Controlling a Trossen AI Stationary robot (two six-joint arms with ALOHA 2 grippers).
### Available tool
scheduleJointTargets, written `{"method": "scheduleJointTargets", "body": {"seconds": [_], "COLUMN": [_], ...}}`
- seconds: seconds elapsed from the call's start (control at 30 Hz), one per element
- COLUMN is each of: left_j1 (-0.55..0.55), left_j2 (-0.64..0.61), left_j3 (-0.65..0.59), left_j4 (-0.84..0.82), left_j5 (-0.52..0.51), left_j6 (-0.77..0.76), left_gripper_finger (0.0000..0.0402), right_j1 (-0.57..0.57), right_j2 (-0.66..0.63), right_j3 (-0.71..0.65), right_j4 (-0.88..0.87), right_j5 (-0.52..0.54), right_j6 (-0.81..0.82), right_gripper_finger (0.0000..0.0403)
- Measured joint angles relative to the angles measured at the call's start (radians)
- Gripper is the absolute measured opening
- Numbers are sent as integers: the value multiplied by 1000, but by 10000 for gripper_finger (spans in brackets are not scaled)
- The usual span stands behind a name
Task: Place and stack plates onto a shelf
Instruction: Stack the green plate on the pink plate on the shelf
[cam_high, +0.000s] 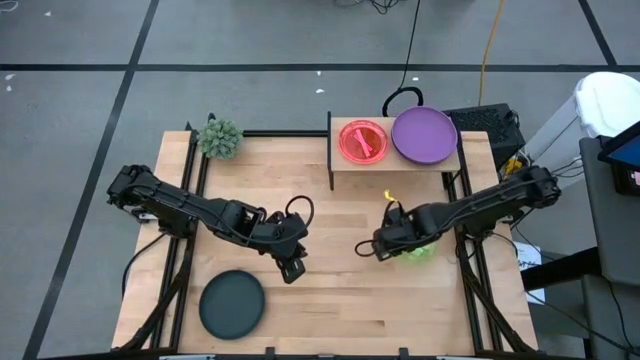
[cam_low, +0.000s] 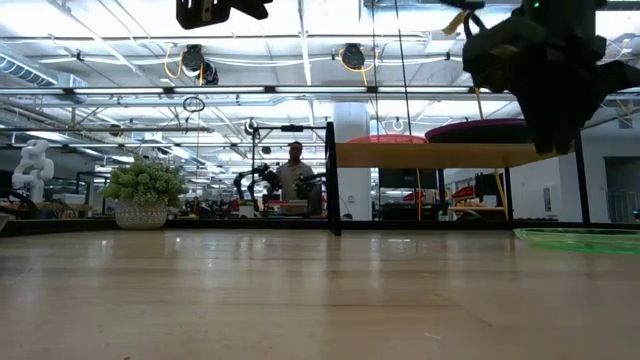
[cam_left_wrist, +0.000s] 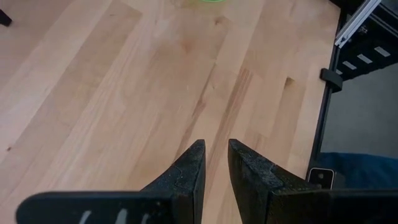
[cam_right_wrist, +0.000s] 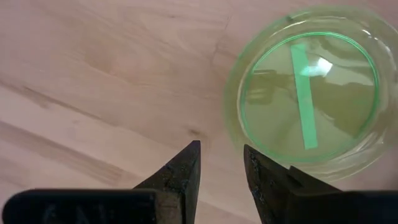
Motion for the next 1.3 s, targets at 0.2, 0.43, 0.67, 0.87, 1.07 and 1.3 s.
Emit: {"method": "scheduleJointTargets", "body": {"seconds": [0.2, 0.43, 0.67, 0.87, 1.07, 1.3], "left_j1": [0, 0, 0, 0, 0, 0], "left_j2": [0, 0, 0, 0, 0, 0], "left_j3": [0, 0, 0, 0, 0, 0], "left_j4": [0, 0, 0, 0, 0, 0], "left_j5": [0, 0, 1, 1, 4, 4], "left_j6": [0, -6, -2, -9, -14, -2], "left_gripper_finger": [74, 74, 74, 74, 74, 74], "right_j1": [-1, -3, -6, 5, 8, 8], "right_j2": [69, 105, 103, 103, 103, 103], "right_j3": [0, -3, -118, -198, -225, -260], "right_j4": [1, 5, 133, 230, 247, 304], "right_j5": [-21, -18, -64, -98, -70, -70], "right_j6": [-54, -67, -83, -62, -134, -160], "right_gripper_finger": [105, 105, 105, 122, 131, 122]}}
